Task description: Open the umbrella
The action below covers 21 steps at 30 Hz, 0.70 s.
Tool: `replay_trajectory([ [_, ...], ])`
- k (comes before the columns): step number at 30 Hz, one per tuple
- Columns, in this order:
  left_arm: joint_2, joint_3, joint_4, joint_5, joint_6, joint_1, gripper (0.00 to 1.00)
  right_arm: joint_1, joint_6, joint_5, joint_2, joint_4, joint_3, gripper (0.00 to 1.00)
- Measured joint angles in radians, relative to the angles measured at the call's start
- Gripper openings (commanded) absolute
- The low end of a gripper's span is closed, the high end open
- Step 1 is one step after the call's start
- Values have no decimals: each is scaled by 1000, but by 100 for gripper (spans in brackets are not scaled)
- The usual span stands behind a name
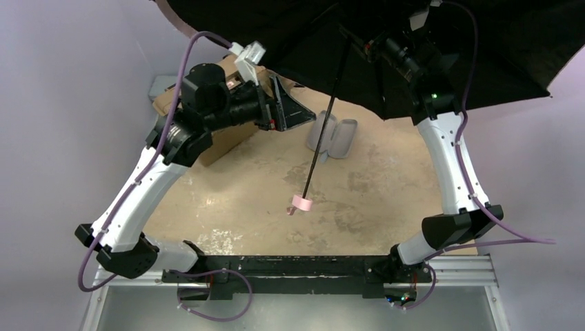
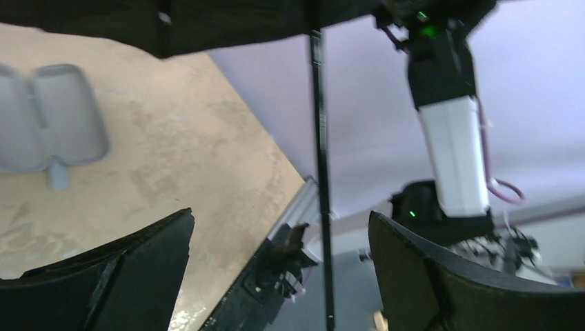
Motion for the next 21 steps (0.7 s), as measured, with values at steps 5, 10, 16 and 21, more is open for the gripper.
replay_trajectory([
  [5, 61, 12, 37, 130, 10, -53, 93, 0, 3, -4, 19, -1, 38, 0],
  [10, 88, -72, 52, 175, -5, -103, 78, 0, 8, -4, 40, 3, 74, 0],
  [16, 121, -104, 114, 214, -55, -190, 63, 0, 17, 2, 56, 33, 75, 0],
  [21, 128, -161, 193, 226, -124, -284, 0, 1, 24, 31, 48, 93, 34, 0],
])
